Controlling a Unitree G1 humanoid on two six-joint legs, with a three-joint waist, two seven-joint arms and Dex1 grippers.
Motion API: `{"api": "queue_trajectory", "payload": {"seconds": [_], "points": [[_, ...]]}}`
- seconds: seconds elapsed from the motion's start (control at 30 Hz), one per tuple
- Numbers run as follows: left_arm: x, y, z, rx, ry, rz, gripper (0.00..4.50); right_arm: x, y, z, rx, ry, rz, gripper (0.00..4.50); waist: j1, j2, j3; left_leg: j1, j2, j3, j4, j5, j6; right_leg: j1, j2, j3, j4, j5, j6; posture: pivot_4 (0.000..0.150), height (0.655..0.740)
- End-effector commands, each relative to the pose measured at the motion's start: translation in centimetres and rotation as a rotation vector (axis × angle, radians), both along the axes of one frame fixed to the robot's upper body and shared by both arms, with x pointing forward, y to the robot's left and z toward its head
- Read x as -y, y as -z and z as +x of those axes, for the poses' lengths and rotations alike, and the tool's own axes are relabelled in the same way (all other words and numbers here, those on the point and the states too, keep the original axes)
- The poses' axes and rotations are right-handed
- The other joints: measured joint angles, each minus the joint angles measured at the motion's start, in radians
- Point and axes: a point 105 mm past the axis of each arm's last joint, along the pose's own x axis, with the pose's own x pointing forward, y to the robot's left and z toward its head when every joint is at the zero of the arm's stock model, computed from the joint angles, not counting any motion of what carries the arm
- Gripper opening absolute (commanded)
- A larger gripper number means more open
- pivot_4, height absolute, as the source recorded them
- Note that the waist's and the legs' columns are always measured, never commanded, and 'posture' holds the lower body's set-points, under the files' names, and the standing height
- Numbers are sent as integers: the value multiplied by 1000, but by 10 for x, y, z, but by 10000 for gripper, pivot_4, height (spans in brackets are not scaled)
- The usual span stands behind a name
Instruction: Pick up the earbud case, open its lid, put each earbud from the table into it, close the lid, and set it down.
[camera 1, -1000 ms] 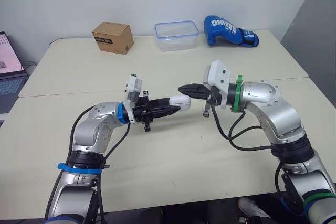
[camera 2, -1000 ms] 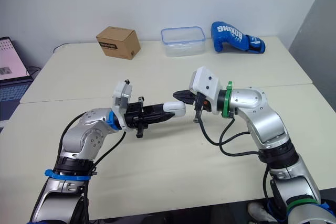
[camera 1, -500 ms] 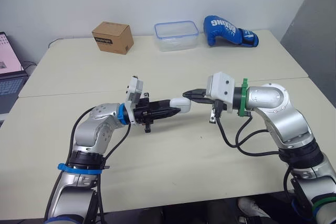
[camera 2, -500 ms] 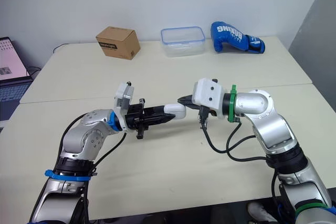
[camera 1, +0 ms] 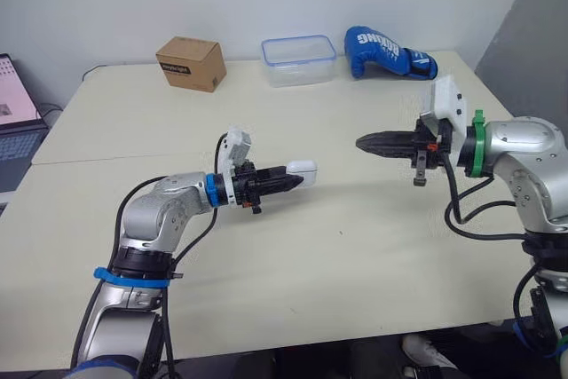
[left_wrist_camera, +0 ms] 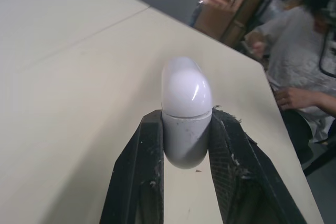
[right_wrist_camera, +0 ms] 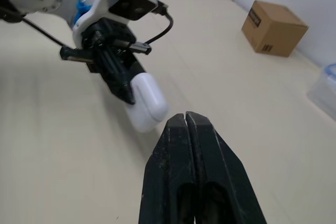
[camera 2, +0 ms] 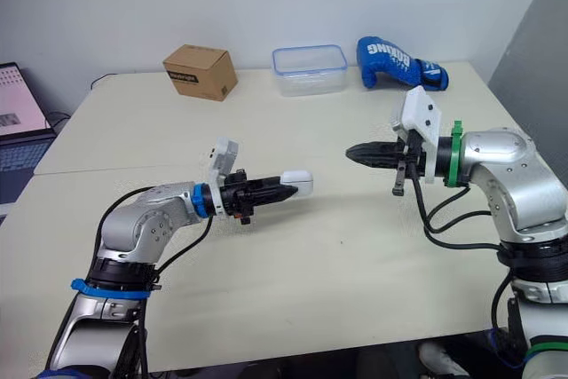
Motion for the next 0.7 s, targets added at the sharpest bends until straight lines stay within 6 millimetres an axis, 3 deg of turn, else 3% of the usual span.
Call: {"api": "queue_trajectory", "payload": {"seconds": [0.03, 0.27, 0.7], "points": [[5, 0, 8, -102, -60, 54, 8243, 3, -1, -10, 16, -19, -27, 215, 0, 0, 0, 0, 0, 0, 0, 0, 0, 0, 0, 0, 0, 0, 0, 1500, 7307], [23, 5, 16, -304, -39, 30, 8243, 17, 21, -14, -6, 9, -119, 215, 1, 0, 0, 0, 0, 0, 0, 0, 0, 0, 0, 0, 0, 0, 0, 1500, 7307], [31, 34, 30, -371, -106, 83, 8243, 25, 33, -16, -47, 45, -148, 215, 2, -1, 0, 0, 0, 1, 0, 0, 0, 0, -1, 0, -1, 0, 0, 1500, 7307]]}}
